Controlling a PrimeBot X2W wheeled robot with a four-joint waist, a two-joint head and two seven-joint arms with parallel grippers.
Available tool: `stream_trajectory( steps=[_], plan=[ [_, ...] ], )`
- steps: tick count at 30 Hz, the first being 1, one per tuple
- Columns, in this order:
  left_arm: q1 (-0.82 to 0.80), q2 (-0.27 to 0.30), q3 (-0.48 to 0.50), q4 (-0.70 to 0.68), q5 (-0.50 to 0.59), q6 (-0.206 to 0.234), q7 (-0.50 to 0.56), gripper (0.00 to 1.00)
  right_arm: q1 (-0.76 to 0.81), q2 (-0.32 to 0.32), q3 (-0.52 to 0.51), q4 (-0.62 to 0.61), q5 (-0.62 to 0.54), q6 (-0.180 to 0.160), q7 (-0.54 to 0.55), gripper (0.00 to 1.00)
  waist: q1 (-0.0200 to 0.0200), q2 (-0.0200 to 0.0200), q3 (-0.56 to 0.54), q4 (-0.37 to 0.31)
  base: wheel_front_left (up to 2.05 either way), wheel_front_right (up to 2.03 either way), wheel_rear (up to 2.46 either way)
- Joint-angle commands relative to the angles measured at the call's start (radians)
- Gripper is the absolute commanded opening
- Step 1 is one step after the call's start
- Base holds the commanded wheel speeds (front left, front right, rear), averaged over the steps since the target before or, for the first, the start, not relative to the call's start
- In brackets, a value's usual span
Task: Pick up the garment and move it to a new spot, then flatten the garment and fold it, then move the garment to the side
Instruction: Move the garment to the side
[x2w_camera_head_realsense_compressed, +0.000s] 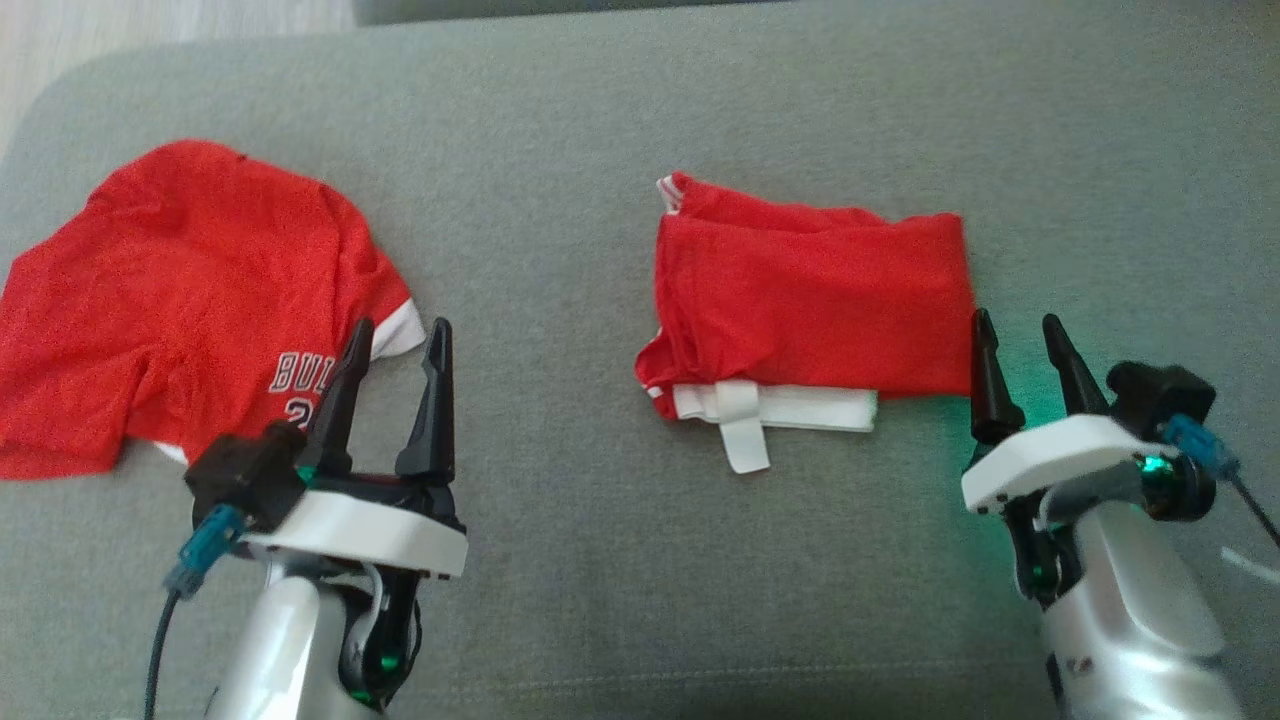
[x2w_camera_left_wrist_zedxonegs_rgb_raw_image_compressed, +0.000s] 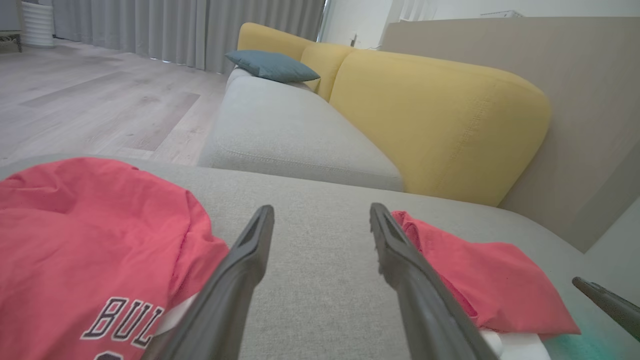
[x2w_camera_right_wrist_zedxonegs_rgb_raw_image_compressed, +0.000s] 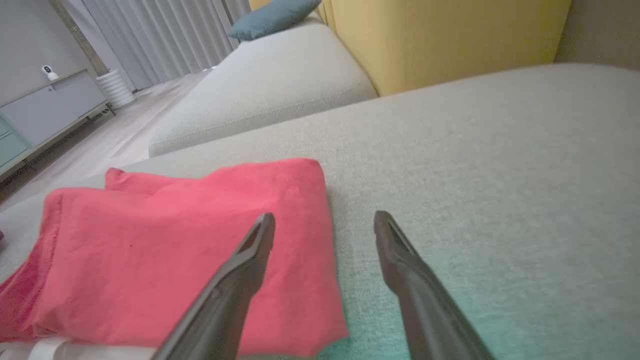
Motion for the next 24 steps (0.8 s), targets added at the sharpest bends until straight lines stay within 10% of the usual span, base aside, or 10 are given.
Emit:
stream_trajectory(
  steps=[1, 12, 13, 14, 24],
  plan=[
    [-0.039, 0.011, 0.026, -0.03, 0.007, -0.002, -0.005, 1.0, -0.034, -0.001, 0.016, -0.012, 0.008, 0.003, 0.002, 1.0, 0.0, -0.0001, 0.024, 0.021, 0.0, 0.0, 0.0],
    [-0.085, 0.011, 0.021, -0.029, 0.008, -0.011, -0.005, 1.0, -0.204, -0.001, -0.018, 0.247, 0.018, 0.003, 0.01, 1.0, 0.0, -0.0001, 0.105, 0.067, 0.0, 0.0, 0.0],
    [-0.088, 0.011, 0.023, -0.028, 0.009, -0.011, -0.005, 1.0, -0.214, -0.001, -0.017, 0.263, 0.014, 0.003, 0.005, 0.34, 0.0, -0.0001, 0.109, 0.066, 0.0, 0.0, 0.0],
    [-0.09, 0.011, 0.025, -0.028, 0.01, -0.011, -0.005, 1.0, -0.223, -0.001, -0.015, 0.277, 0.006, 0.003, -0.001, 0.0, 0.0, -0.0001, 0.112, 0.064, 0.0, 0.0, 0.0],
    [-0.095, 0.011, 0.047, -0.023, 0.023, -0.016, -0.005, 1.0, -0.293, -0.068, -0.076, 0.258, -0.212, 0.003, -0.045, 0.0, 0.0, -0.0001, 0.109, -0.01, 0.0, 0.0, 0.0]
  ],
)
